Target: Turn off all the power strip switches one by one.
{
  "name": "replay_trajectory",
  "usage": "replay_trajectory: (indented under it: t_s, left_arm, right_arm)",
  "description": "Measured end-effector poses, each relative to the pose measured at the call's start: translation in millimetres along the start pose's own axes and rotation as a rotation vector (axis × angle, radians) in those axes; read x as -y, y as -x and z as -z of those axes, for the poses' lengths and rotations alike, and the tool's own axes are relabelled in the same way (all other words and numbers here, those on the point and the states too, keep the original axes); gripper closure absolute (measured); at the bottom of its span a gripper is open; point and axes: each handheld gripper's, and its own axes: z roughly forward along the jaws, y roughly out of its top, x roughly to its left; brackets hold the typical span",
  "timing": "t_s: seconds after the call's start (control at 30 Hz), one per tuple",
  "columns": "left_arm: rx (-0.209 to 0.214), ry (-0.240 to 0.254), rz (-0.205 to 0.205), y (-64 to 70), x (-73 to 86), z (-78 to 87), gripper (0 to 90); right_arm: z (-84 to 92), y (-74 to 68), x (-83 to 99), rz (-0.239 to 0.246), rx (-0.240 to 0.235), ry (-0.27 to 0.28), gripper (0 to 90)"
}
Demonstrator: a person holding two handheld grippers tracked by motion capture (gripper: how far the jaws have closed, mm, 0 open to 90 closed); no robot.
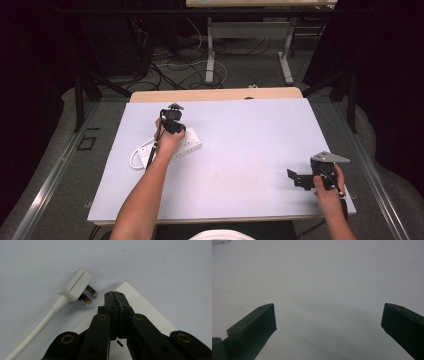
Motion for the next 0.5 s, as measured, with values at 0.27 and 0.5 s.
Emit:
replay_trajectory:
  t_s: [0.27, 0.5]
  left_arm:
    - [-0.002, 0.001, 0.010, 0.3, 0.4, -0.3, 90.0]
    - [-0.004, -0.008, 0.000, -1.1, -0.1, 0.1, 90.0]
  right_arm:
    - [0.1, -0.2, -0.3, 0.000, 0.001, 0.002, 0.0]
    - [-0.4, -0.6, -0.3, 0.005, -0.003, 0.001, 0.0]
